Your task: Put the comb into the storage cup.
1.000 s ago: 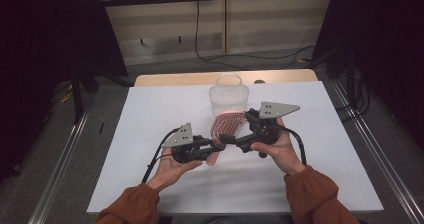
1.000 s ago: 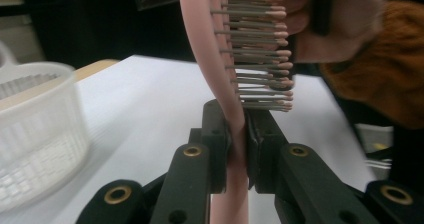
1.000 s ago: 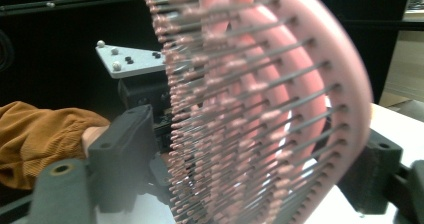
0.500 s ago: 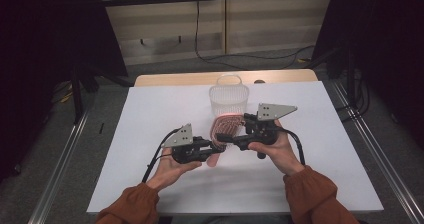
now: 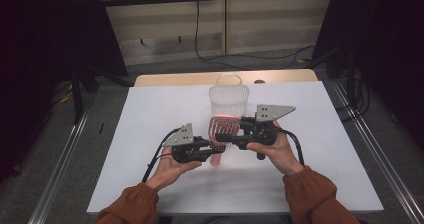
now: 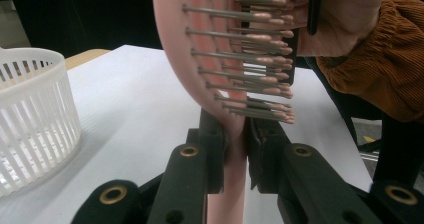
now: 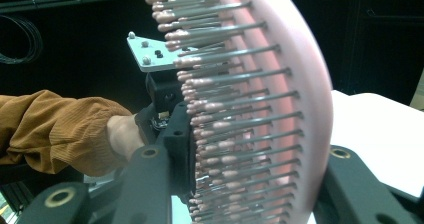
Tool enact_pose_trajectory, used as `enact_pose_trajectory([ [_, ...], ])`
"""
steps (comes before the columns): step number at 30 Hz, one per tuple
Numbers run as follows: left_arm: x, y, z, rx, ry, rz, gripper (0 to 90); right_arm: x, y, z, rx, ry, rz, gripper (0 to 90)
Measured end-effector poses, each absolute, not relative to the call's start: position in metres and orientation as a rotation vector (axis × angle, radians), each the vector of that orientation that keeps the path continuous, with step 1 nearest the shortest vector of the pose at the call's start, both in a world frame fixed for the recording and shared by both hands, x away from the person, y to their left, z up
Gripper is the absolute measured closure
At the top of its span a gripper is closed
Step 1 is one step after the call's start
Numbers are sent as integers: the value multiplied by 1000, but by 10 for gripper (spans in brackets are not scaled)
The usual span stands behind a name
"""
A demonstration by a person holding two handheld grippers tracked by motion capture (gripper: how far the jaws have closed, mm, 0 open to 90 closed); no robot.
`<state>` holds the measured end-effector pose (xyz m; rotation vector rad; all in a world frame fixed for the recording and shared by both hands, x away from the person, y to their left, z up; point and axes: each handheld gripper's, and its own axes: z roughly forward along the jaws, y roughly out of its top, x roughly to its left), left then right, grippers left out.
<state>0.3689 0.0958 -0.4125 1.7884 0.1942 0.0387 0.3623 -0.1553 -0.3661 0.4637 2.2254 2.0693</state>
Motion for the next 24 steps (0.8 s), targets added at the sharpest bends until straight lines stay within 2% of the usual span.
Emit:
enact_pose_trajectory([
  [4,369,96,-412,1781,200,59,753,361,-156,-365,463,2204,2066,641],
  [10,366,93,-411,1774,200,84,733,360,-157,-362,474,2193,2058,643],
  [13,365,93,-411,1776,205,107,651,360,-157,-361,473,2190,2051,644],
  [16,363,91,-413,1766,217,110,619,359,-157,-360,477,2192,2039,645],
  [22,361,90,-412,1762,237,160,446,356,-159,-354,483,2178,2025,645],
  [24,362,91,-412,1775,233,179,439,357,-160,-354,494,2176,2018,645],
])
